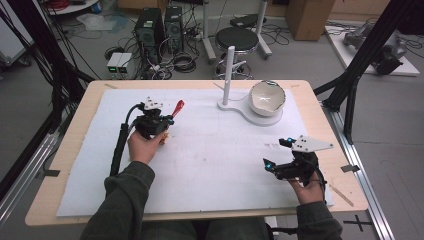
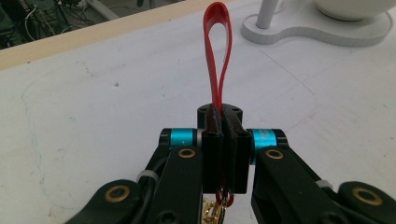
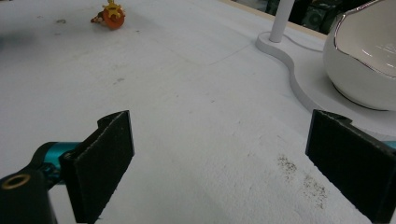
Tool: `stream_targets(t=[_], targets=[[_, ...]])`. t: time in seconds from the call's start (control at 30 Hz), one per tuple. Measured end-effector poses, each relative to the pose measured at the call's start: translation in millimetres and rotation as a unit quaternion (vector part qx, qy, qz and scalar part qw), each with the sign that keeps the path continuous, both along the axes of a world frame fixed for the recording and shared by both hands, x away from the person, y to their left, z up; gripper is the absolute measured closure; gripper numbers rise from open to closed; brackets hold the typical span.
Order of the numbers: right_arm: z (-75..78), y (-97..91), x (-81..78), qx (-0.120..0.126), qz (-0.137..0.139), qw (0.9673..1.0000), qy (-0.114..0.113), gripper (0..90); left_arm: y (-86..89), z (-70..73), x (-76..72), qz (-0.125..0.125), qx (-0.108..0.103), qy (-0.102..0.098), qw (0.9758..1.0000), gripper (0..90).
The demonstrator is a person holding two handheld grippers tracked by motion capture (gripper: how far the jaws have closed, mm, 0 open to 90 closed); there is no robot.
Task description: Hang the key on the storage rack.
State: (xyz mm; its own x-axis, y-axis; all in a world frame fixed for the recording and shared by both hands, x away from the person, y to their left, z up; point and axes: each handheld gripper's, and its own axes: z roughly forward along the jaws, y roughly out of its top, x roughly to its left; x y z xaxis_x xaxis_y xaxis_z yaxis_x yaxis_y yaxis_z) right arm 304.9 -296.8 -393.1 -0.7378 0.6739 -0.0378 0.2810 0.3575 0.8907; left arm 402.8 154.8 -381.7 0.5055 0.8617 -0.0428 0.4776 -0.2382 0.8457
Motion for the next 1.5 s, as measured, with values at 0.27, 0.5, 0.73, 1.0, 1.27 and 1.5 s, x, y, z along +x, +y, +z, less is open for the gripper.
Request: stream_targets(t=[0.27,0.5,0.73,1.0,1.27,1.5], targets=[[-0.7,-0.1,0.4,-0.001,0.001,1.0,0.002,6.7,4.2,4.1,-9.1,-0.002,-0.013,-0.018,0.9997,86.5],[-1.5,-1.6,0.8,-0.001,-0.003,1.0,0.0,6.7,6.7,10.6,-14.5,-0.005,-0.02,-0.031,0.9993,86.5],[-2.0,-1.1,1.5,-0.002,-0.001,1.0,0.001,6.7,9.9,16.0,-18.6,-0.005,-0.026,-0.041,0.9988,86.6],[-2.2,-0.9,1.9,-0.004,-0.001,1.0,-0.002,6.7,11.5,20.3,-21.8,-0.007,-0.04,-0.051,0.9979,86.6],[-1.9,-1.1,1.9,-0.003,0.001,1.0,0.0,6.7,10.4,24.2,-24.9,-0.011,-0.046,-0.059,0.9971,86.5],[-1.2,-0.4,1.4,-0.004,0.001,1.0,-0.001,6.7,8.7,29.0,-25.4,-0.016,-0.047,-0.066,0.9966,86.5]])
